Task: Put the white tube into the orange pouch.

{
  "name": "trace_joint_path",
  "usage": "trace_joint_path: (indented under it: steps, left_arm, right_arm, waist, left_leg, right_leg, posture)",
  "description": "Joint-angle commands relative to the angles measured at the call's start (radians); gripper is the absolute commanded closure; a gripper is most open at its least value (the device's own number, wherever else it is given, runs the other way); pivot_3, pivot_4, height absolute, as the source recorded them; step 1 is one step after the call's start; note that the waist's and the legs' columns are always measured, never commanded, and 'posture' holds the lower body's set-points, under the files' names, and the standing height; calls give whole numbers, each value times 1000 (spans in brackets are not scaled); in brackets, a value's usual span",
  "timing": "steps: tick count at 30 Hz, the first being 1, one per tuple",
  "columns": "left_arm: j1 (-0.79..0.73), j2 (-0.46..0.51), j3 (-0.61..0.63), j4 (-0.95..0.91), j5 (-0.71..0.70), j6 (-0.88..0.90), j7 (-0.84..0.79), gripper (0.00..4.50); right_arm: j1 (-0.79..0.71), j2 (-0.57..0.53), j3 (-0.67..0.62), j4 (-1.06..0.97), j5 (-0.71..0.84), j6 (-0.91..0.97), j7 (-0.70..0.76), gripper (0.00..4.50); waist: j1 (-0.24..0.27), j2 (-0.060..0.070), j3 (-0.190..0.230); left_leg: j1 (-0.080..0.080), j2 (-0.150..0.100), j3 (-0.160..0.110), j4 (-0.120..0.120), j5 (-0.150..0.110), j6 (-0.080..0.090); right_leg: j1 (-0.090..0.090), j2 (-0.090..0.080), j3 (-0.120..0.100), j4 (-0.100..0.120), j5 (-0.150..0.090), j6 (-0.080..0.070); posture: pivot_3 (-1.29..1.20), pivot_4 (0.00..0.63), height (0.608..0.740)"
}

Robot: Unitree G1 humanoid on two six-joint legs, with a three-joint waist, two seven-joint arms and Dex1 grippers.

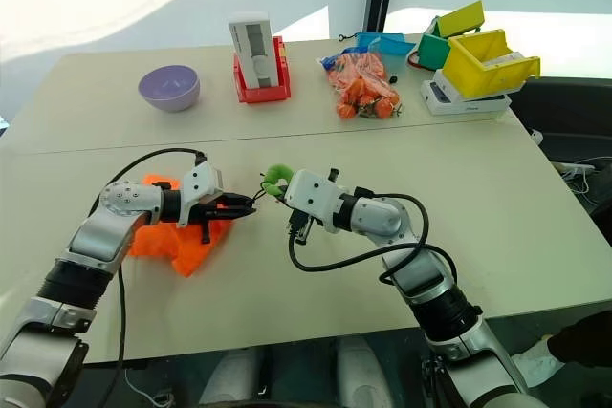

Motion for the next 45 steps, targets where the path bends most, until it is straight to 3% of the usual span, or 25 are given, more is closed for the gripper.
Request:
trace_joint_path:
  steps: [1,9,15,17,18,20,24,25,31,37,45]
  left_arm:
    - [9,49,24,-25,-18,32,-42,4308]
    - [114,201,43,-72,-31,90,-123,4308]
    - [134,189,80,-96,-69,120,-81,4308]
    - [131,173,103,-116,-123,183,-79,3266]
    - [129,160,122,-128,-147,203,-61,2899]
    - [123,129,168,-145,-181,240,-6,1932]
    - [158,110,268,-210,-258,331,71,0]
    - [178,114,299,-235,-290,366,78,0]
    - [389,137,517,-347,-399,479,146,0]
    - [546,58,721,-336,-401,427,298,0]
    - [676,-81,753,-343,-346,299,438,0]
  right_arm:
    - [-32,-12,-27,-13,-13,-16,-20,4500]
    - [-84,-94,-71,129,-153,-44,-139,4500]
    - [-71,-84,-56,122,-147,-66,-124,4500]
    - [-65,-76,-50,108,-124,-61,-98,4500]
    - [-60,-70,-54,97,-101,-44,-81,4146]
    - [-50,-64,-63,79,-66,-29,-56,3395]
    - [-13,-57,-113,40,15,-7,-36,1306]
    - [1,-56,-134,27,49,4,-27,912]
    - [122,-98,-290,-12,236,33,42,912]
    - [265,-137,-441,10,346,6,67,912]
    - [342,-150,-515,92,421,-10,106,912]
  waist:
    - [-1,0,0]
    - [-2,0,0]
    - [-2,0,0]
    - [-2,0,0]
    - [-1,0,0]
    - [0,0,0]
    - [-2,0,0]
    - [-2,0,0]
    - [0,0,0]
    - [6,0,0]
    - [6,0,0]
  left_leg:
    - [0,0,0,0,0,0]
    - [0,0,0,-1,0,0]
    - [1,0,0,-1,0,0]
    - [1,0,1,-1,0,0]
    - [1,0,0,-1,0,0]
    - [1,0,0,-1,0,0]
    - [1,0,0,0,0,0]
    - [1,0,0,0,0,0]
    - [1,2,0,-1,0,0]
    - [4,2,1,0,0,0]
    - [17,4,2,-4,0,0]
  right_leg:
    - [0,0,0,0,0,0]
    - [0,0,0,0,0,0]
    - [0,0,1,1,0,0]
    - [0,0,1,1,0,0]
    - [0,0,1,1,0,0]
    - [0,0,1,2,0,0]
    - [0,0,1,3,0,0]
    - [0,0,1,3,0,0]
    - [0,-1,1,2,0,0]
    - [3,-1,1,2,0,-1]
    - [17,0,2,-7,-2,-4]
  posture:
    - [0,150,740]
    - [0,150,740]
    - [0,150,740]
    - [0,150,740]
    - [0,150,740]
    - [0,150,740]
    - [0,150,740]
    - [0,150,740]
    - [0,150,740]
    - [0,150,740]
    - [0,150,740]
